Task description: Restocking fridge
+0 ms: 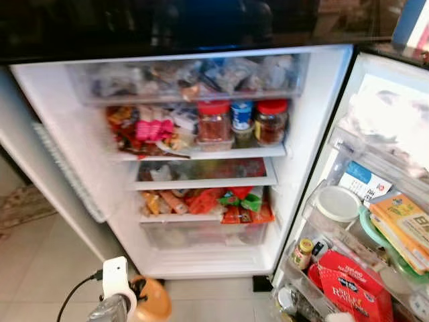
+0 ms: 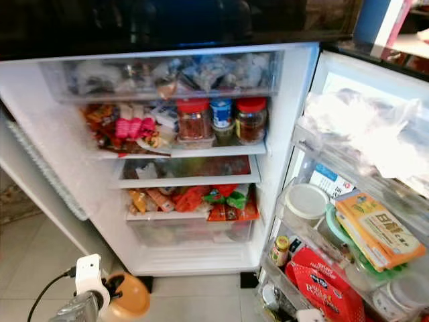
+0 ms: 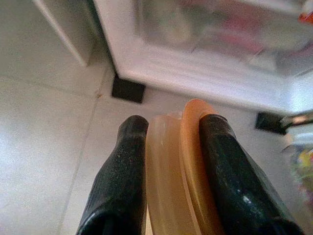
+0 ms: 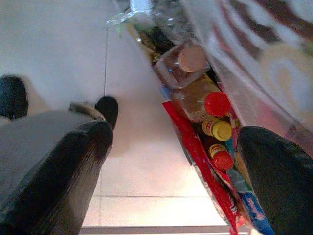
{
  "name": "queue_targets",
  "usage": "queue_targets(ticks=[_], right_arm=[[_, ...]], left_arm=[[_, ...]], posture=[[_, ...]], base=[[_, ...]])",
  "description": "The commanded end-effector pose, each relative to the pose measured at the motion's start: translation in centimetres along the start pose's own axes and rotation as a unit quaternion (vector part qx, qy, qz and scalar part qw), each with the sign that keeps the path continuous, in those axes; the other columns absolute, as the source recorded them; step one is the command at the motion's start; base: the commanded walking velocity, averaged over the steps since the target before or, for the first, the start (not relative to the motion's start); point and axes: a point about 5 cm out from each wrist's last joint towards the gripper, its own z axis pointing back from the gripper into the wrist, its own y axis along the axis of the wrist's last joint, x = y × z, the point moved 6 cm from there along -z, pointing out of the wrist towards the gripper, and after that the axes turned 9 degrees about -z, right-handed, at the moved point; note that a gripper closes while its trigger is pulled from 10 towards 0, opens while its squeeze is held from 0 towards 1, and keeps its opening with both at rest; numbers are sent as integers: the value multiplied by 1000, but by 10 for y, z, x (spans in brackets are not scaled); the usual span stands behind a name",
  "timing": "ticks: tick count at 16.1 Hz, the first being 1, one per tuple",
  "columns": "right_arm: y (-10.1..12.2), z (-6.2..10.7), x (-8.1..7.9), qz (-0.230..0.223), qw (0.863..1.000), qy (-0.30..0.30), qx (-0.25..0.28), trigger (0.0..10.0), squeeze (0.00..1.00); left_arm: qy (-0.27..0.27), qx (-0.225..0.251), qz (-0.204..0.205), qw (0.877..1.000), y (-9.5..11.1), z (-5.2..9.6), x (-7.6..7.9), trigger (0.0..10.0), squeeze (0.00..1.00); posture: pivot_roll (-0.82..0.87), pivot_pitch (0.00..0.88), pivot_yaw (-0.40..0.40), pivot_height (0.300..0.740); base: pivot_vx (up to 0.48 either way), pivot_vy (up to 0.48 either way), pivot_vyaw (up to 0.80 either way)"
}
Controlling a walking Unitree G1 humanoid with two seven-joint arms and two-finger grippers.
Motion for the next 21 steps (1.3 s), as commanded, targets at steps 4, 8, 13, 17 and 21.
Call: queue_targets(ticks=[4,8,13,17,21], right_arm=[[-5,1,3,55,998,16,-10,10000,0],[-11,3,8,38,999,15,-12,10000,0],[-17,4,13,48,999,13,-13,10000,0],[-26,5,10,52,998,17,-18,10000,0],[-39,7,6,48,998,25,-27,10000,0]], left_arm=[[-28,106,31,994,55,-3,14,10000,0],[-67,195,32,978,120,-1,43,10000,0],[-79,214,53,972,133,1,56,10000,0],[-82,236,53,967,141,5,54,10000,0],[-74,259,20,963,145,11,41,10000,0]], posture=[[-72,0,36,740],[-104,0,36,740],[-115,0,29,740],[-100,0,38,740],[-55,25,47,740]], base=[[0,0,0],[0,0,0],[0,0,0],[0,0,542],[0,0,661]])
